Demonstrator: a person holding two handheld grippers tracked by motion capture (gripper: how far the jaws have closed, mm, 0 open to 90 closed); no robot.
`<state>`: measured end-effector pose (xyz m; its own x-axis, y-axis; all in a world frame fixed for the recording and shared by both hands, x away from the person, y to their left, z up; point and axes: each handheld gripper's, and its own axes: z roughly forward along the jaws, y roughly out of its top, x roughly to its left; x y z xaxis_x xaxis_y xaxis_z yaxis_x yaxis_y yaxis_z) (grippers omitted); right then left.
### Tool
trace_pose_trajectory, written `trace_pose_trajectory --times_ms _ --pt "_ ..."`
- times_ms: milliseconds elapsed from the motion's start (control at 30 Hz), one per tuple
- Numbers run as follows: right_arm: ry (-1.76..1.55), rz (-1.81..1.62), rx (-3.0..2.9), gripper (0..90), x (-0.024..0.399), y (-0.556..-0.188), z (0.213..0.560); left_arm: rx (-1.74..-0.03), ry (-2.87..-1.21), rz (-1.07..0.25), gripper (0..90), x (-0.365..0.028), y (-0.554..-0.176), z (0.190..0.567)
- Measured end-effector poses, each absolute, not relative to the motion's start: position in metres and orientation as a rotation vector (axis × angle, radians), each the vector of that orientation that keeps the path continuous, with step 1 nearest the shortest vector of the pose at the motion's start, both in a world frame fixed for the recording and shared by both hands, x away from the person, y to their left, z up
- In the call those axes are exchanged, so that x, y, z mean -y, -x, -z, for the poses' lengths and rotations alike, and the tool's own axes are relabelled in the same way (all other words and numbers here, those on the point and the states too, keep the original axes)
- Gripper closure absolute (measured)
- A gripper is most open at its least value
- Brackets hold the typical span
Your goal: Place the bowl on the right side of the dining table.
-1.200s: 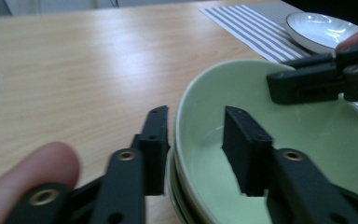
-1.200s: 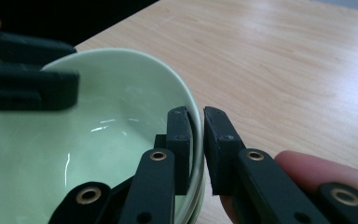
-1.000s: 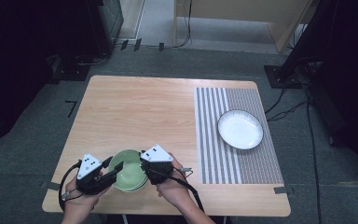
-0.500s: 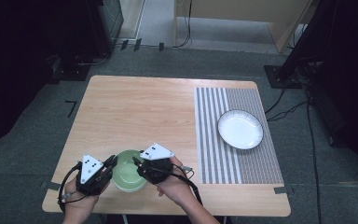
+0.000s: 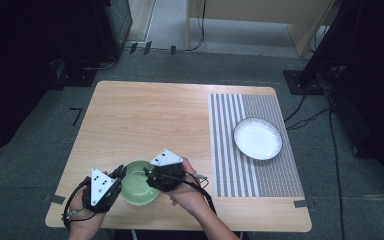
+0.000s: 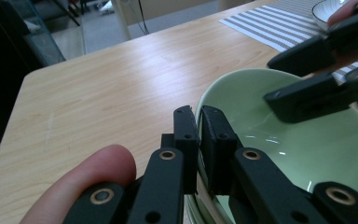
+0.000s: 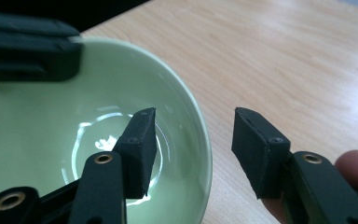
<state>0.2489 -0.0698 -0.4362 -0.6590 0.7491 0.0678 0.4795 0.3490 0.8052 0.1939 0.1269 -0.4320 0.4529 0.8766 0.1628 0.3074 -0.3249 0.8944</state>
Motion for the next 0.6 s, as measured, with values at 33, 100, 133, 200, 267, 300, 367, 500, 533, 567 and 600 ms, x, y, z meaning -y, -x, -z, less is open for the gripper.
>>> trace_pose_trajectory --times_ms 33,100,133,200,267,300,367,500,533,567,600 --pt "-1.098 -1.219 -2.332 51.9 0.067 -0.252 0.441 -0.992 -1.846 -0.85 85.5 -0.127 -0.193 0.432" --pt "-1.108 -1.205 -2.352 53.5 0.063 -0.254 0.445 -0.984 -1.845 -0.855 85.5 -0.127 -0.193 0.432" --pt "-1.108 -1.205 -2.352 53.5 0.063 -0.254 0.445 -0.981 -1.845 -0.857 85.5 -0.127 -0.193 0.431" --pt "-1.109 -1.187 -2.355 58.0 0.059 -0.256 0.448 -0.97 -1.836 -0.864 85.4 -0.126 -0.191 0.431" --pt "-1.114 -1.181 -2.349 59.3 0.058 -0.256 0.449 -0.953 -1.829 -0.87 85.4 -0.127 -0.19 0.43" --pt "-1.116 -1.182 -2.346 60.7 0.057 -0.257 0.449 -0.944 -1.824 -0.873 85.5 -0.127 -0.188 0.429" --pt "-1.097 -1.195 -2.328 63.2 0.056 -0.256 0.447 -0.919 -1.81 -0.89 85.5 -0.126 -0.186 0.428" --pt "-1.05 -1.196 -2.311 65.9 0.056 -0.254 0.447 -0.898 -1.804 -0.912 85.6 -0.124 -0.184 0.428" --pt "-1.044 -1.193 -2.308 66.3 0.056 -0.254 0.447 -0.898 -1.804 -0.912 85.6 -0.124 -0.184 0.428" --pt "-1.044 -1.193 -2.308 66.3 0.056 -0.254 0.447 -0.891 -1.797 -0.917 85.6 -0.124 -0.184 0.428" --pt "-1.035 -1.195 -2.304 66.5 0.056 -0.253 0.447 -0.883 -1.795 -0.922 85.6 -0.124 -0.183 0.427"
